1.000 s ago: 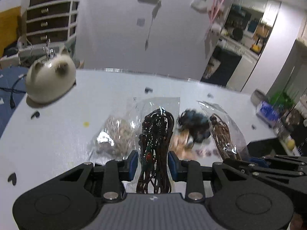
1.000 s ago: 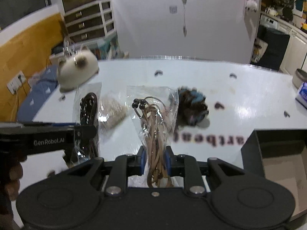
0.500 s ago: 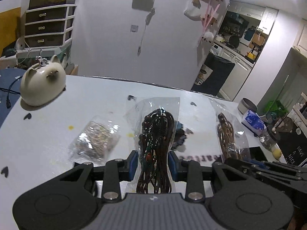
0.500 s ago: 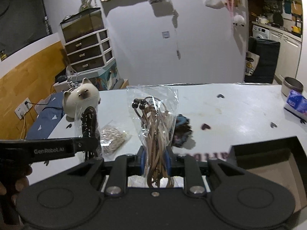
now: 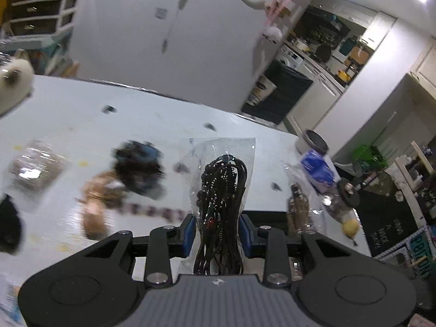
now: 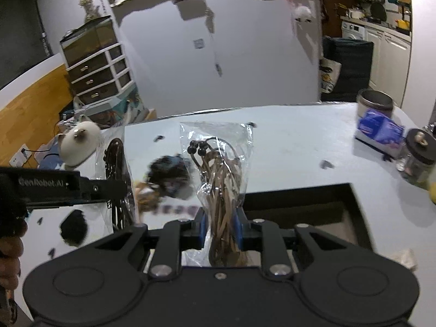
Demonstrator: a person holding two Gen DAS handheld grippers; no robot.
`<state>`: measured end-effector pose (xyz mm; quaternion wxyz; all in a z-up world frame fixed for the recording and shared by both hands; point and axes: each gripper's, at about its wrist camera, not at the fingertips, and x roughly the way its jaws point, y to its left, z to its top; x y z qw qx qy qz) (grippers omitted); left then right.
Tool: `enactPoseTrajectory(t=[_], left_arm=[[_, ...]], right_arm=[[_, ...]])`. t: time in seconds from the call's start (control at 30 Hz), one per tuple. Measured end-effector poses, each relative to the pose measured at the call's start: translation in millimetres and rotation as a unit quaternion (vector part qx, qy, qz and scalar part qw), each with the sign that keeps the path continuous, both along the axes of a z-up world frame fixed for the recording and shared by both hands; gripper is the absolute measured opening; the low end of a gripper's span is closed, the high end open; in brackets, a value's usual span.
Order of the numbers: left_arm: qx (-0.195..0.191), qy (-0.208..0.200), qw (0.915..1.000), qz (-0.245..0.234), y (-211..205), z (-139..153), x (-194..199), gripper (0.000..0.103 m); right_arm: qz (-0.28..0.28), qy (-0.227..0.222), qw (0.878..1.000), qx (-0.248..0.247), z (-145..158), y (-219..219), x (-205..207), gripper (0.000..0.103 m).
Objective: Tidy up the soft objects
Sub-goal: 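Carry both bags over the black box with both tools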
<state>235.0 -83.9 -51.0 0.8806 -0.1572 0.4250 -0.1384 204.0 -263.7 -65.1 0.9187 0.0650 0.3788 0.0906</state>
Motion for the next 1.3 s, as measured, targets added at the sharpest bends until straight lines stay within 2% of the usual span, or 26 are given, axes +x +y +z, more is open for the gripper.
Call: enactPoseTrajectory(t=[0.1, 0.3, 0.4, 0.6, 0.77, 0.93, 1.1, 1.27, 1.3], left_arm=[[-0.013, 0.023, 0.9995, -0.016, -32.5, -9.6, 7.1, 0.035], [-0.044, 0.113, 0.9922, -0.028, -81.8, -45.7, 24.1, 0.035], [-0.040, 0.146, 0.9881, -0.028, -96.1, -60.4, 28.9, 0.035], [-0.024, 0.180, 0.9833, -0.016, -110.6, -79.4, 38.6, 0.035], [-0.012, 0.196, 0.9804, -0.013, -119.7, -88.0, 47.2, 0.036], [0.013, 0.212, 0.9769, -0.021, -135.8, -100.5, 52.1, 0.036], [0.038, 0.227, 0.9732, -0.007, -149.1, -116.8, 58.4, 0.036], [0.022, 0.224, 0.9741, -0.016, -158.0, -118.5, 57.3, 0.055], [0.020, 0.223, 0.9746, -0.017, -158.0, -118.1, 55.8, 0.056]], right_arm=[[-0.008, 0.014, 1.000, 0.000, -8.6, -34.0, 2.5, 0.021], [-0.020, 0.065, 0.998, -0.003, -31.5, -81.4, 7.5, 0.021], [-0.027, 0.092, 0.995, -0.009, -45.9, -94.2, 11.5, 0.021], [-0.023, 0.133, 0.990, -0.038, -68.3, -104.7, 21.1, 0.022], [-0.017, 0.117, 0.992, -0.037, -62.6, -110.9, 20.6, 0.037], [-0.022, 0.101, 0.994, -0.019, -49.9, -126.4, 10.0, 0.039], [-0.036, 0.100, 0.994, -0.004, -47.3, -139.5, -1.5, 0.039], [-0.043, 0.096, 0.994, -0.001, -45.9, -145.7, -7.3, 0.039], [-0.043, 0.094, 0.995, 0.000, -45.2, -145.9, -8.1, 0.039]])
